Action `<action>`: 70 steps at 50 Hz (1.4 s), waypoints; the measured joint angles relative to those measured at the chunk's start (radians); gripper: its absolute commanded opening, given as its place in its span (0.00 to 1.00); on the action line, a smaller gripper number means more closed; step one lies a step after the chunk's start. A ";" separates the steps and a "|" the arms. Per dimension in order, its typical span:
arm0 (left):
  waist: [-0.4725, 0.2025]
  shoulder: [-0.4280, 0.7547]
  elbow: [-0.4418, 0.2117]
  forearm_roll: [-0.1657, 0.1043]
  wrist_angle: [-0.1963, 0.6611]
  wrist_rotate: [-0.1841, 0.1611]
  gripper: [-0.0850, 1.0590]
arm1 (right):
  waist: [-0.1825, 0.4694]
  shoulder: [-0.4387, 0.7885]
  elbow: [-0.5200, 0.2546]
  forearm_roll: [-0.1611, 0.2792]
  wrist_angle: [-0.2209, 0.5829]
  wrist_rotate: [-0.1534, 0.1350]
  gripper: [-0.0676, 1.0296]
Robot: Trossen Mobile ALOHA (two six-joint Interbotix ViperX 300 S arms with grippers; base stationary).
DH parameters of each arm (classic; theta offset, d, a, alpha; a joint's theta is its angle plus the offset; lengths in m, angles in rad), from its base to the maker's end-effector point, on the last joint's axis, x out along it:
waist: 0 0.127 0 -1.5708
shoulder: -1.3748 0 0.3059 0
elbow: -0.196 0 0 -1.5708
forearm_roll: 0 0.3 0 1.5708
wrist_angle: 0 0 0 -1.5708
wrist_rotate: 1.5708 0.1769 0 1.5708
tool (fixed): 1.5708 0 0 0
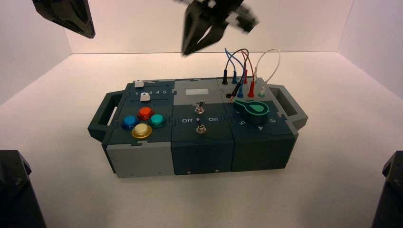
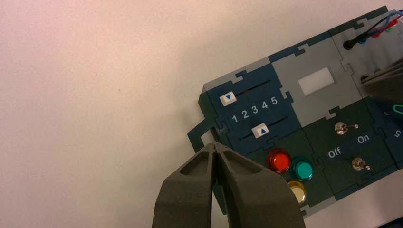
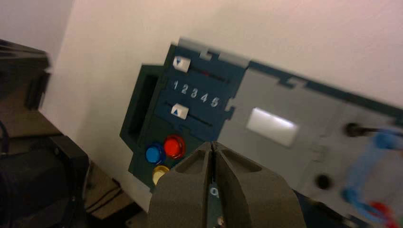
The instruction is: Move the bottom slider to position 1.
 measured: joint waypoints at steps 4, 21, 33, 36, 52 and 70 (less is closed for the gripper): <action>0.000 0.000 0.000 0.000 0.000 0.000 0.05 | 0.005 0.017 -0.008 0.005 0.005 -0.002 0.04; 0.000 -0.011 0.008 -0.002 0.002 0.000 0.05 | 0.021 0.232 -0.155 0.094 0.089 -0.018 0.04; 0.000 -0.021 0.008 0.000 0.003 0.000 0.05 | 0.055 0.313 -0.213 0.112 0.120 -0.020 0.04; 0.000 -0.021 0.009 0.000 0.003 0.000 0.05 | 0.055 0.322 -0.218 0.114 0.121 -0.018 0.04; 0.000 -0.026 0.009 0.000 0.003 0.000 0.05 | 0.054 0.337 -0.221 0.124 0.126 -0.020 0.04; 0.000 -0.029 0.009 0.000 0.008 0.000 0.05 | 0.055 0.377 -0.244 0.126 0.127 -0.020 0.04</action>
